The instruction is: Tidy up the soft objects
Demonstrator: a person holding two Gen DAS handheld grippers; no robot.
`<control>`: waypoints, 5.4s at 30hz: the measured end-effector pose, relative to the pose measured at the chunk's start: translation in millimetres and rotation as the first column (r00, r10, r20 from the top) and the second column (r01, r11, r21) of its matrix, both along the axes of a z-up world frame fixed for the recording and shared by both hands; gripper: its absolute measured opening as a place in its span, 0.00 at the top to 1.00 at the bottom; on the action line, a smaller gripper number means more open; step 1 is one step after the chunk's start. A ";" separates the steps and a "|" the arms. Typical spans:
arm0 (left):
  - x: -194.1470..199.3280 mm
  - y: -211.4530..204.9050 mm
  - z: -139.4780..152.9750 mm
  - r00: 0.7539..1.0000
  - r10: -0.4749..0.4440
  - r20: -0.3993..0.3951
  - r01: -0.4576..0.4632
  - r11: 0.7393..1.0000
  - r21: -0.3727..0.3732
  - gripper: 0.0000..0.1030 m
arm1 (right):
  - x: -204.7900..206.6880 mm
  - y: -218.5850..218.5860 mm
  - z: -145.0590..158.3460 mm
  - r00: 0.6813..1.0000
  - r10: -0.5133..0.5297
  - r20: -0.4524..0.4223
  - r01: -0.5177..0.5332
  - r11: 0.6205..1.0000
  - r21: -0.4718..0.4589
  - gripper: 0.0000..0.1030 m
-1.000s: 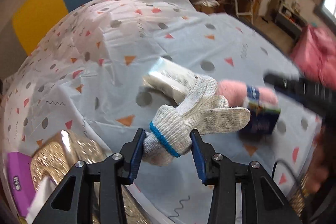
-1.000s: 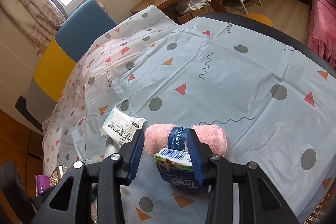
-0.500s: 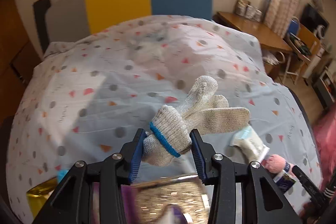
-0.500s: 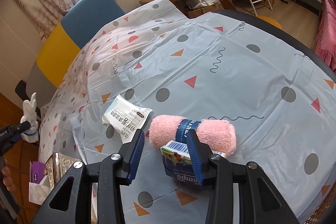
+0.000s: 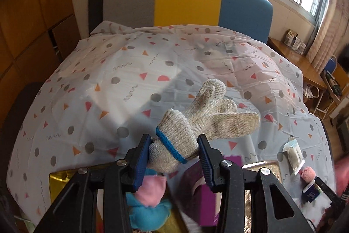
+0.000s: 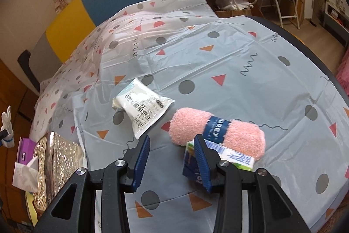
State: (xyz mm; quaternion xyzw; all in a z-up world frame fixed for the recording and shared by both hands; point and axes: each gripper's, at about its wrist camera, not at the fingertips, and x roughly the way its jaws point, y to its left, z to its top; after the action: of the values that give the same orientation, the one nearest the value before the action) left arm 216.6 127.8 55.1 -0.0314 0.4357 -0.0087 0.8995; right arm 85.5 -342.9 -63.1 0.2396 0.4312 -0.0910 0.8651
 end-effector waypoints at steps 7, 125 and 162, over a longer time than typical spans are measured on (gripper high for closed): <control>-48.2 39.9 -20.1 0.999 0.040 0.010 -0.039 0.999 -0.034 0.57 | 13.9 28.4 2.7 0.988 0.152 -0.001 -0.152 0.988 -0.004 0.53; -246.4 126.7 -88.2 0.953 0.282 0.108 -0.287 0.957 0.032 0.32 | 58.4 494.3 25.8 0.434 0.890 -0.142 -0.886 0.392 -0.249 0.74; -249.6 99.0 -74.8 0.963 0.223 0.154 -0.239 0.966 0.099 0.32 | -8.1 408.1 67.3 0.582 0.808 0.091 -0.729 0.568 -0.383 0.60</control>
State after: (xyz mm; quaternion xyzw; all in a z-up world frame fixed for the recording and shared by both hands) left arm -33.0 226.7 -19.6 -0.0289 0.3640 0.1196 0.9232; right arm 77.4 65.2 4.2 -0.1009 0.3572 0.2643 0.8902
